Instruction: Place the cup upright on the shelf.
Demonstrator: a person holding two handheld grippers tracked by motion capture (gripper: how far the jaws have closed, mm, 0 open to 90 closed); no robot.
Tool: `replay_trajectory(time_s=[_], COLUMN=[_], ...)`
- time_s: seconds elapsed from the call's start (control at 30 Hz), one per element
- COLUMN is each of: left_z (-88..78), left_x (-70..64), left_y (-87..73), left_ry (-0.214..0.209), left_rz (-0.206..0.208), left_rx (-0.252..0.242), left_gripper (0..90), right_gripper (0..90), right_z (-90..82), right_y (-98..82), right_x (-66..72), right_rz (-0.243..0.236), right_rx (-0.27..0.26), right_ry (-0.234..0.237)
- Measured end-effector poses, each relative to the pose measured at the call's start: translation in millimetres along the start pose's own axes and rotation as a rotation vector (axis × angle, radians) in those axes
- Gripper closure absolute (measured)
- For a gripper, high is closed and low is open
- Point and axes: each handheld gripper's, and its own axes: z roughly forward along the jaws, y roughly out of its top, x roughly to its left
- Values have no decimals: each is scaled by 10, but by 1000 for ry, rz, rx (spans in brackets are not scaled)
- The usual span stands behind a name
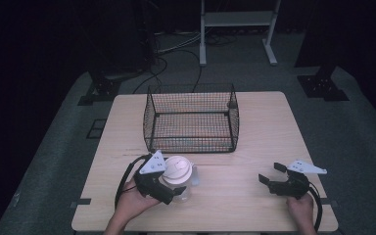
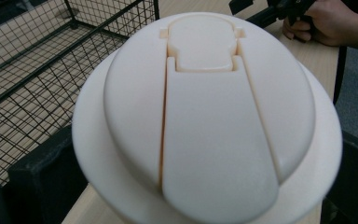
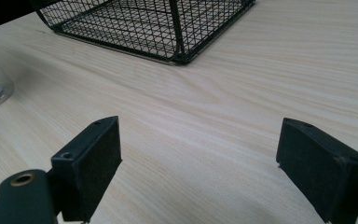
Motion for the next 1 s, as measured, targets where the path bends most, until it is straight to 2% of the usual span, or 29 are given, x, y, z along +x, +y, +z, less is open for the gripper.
replay_trajectory(time_s=[0.27,0.57,1.0], left_z=[62,46,49], left_x=[10,21,25], left_y=[50,84,155], left_ry=[-2,-7,-27], left_rz=[5,6,10], left_rx=[53,88,111], left_gripper=[7,52,55], right_gripper=[129,129,129], right_z=[-1,0,0], right_y=[0,0,1], right_x=[0,2,1], right_rz=[-1,-3,-3], right_rx=[0,1,0], right_ry=[2,2,3])
